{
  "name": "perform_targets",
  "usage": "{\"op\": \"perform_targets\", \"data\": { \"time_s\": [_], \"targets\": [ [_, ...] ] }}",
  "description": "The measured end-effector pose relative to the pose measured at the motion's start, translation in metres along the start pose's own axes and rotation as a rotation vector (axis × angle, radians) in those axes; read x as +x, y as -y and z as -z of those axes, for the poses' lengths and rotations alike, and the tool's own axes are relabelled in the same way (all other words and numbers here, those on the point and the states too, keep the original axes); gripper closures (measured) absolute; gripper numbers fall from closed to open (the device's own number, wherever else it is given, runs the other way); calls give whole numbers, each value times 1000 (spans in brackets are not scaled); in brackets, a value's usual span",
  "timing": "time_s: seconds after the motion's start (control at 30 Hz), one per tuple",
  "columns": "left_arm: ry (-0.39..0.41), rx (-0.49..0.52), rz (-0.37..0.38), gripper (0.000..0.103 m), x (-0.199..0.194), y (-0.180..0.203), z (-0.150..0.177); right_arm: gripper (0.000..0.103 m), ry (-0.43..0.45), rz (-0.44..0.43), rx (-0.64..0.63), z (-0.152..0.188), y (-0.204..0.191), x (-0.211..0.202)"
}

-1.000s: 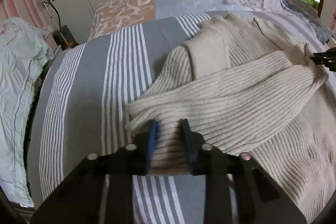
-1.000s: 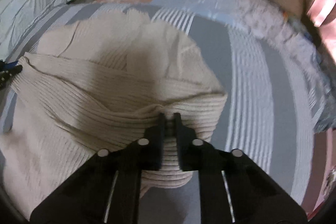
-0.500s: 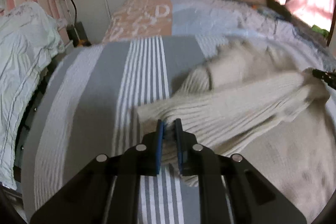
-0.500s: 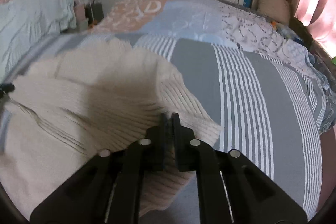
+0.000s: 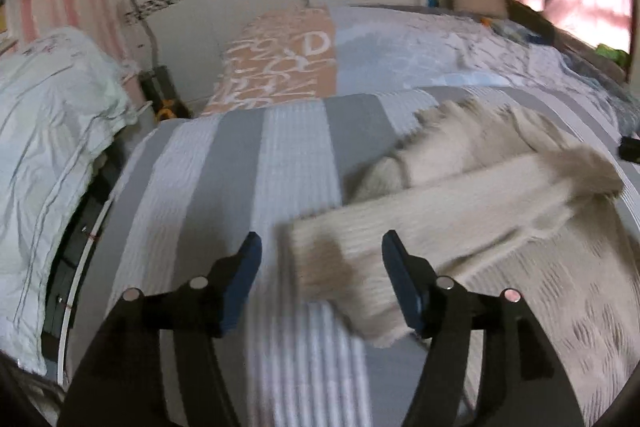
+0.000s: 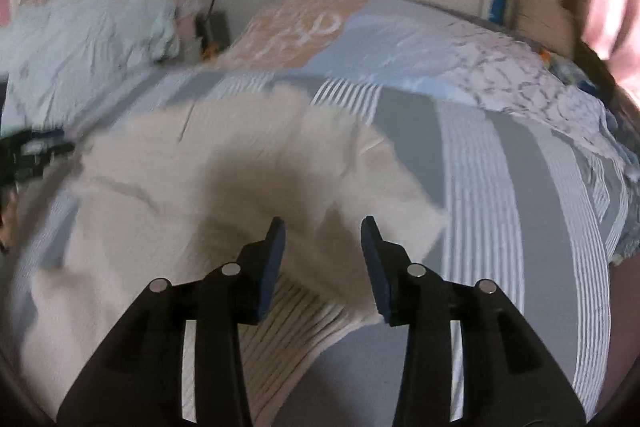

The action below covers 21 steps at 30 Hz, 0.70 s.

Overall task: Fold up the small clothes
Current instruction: 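Smooth the folded sweater with the right gripper while the left gripper releases the cuff, then open both grippers and lift them off the folded sleeves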

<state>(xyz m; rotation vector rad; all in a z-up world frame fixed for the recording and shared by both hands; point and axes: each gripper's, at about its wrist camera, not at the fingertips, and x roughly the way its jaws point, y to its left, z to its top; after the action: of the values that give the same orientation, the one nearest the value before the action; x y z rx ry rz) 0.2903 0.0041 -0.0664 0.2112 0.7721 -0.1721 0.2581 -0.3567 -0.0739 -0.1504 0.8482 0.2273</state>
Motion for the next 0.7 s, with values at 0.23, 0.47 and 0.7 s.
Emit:
{"op": "perform_targets", "data": {
  "time_s": [0.23, 0.47, 0.7],
  "targets": [
    [-93, 24, 60, 40, 30, 16, 7, 63, -26, 6, 2, 3, 3, 14],
    [-135, -58, 137, 95, 49, 4, 1, 85, -60, -29, 1, 3, 8, 27],
    [-58, -59, 163, 96, 3, -4, -2, 94, -24, -58, -32, 1, 8, 10]
  ]
}}
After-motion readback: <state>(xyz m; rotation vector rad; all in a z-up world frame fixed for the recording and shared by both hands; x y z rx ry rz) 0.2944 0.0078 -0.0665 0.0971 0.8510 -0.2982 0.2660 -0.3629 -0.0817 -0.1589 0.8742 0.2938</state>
